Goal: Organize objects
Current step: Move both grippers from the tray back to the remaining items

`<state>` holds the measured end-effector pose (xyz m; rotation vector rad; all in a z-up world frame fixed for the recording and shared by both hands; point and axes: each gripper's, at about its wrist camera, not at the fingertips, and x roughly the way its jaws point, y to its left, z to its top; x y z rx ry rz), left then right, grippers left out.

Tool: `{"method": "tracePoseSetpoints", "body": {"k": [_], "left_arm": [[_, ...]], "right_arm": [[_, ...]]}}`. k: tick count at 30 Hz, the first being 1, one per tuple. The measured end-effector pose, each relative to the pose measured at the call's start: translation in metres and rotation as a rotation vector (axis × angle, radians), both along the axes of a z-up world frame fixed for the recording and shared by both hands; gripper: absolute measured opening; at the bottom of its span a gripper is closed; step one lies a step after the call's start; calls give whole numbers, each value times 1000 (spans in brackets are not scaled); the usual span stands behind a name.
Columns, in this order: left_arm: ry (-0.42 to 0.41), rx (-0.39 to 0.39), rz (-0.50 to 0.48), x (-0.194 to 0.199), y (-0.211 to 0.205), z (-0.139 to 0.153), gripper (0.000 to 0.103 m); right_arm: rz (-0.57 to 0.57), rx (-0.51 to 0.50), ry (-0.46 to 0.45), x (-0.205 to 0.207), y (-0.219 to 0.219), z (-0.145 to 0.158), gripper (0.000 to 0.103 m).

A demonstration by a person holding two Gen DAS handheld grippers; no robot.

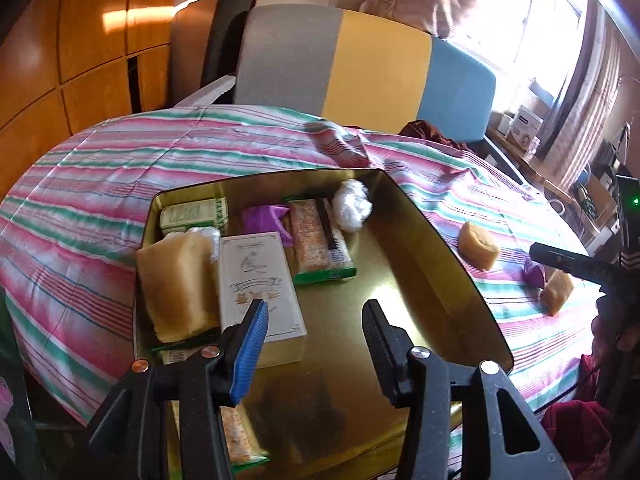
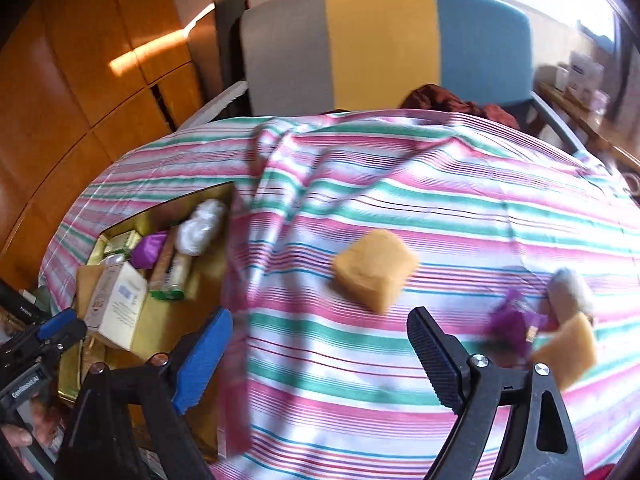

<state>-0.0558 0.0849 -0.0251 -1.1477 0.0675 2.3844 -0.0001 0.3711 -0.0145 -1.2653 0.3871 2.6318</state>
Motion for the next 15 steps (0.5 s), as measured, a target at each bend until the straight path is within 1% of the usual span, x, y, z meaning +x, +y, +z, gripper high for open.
{"method": "tracePoseSetpoints", "body": {"k": [5, 7, 8, 10, 12, 13, 15], "left_arm": [[21, -13, -74, 3, 28, 10, 49], [36, -25, -112, 5, 43, 15, 49], [41, -32, -135, 5, 52, 17, 50], [49, -42, -175, 7, 70, 21, 55], [56, -48, -214, 7, 90, 25, 62], [59, -52, -232, 8, 100, 27, 64], [59, -63, -278, 10, 122, 28, 70]], "right_arm": [[-134, 10, -5, 35, 59, 5, 94], [-188, 26, 3, 48, 83, 9, 100], [-219, 35, 10, 55, 96, 12, 101], [-284, 42, 28, 69, 122, 15, 102], [-362, 40, 54, 84, 149, 15, 103], [-400, 36, 67, 91, 162, 13, 103], [-487, 6, 90, 109, 186, 3, 103]]}}
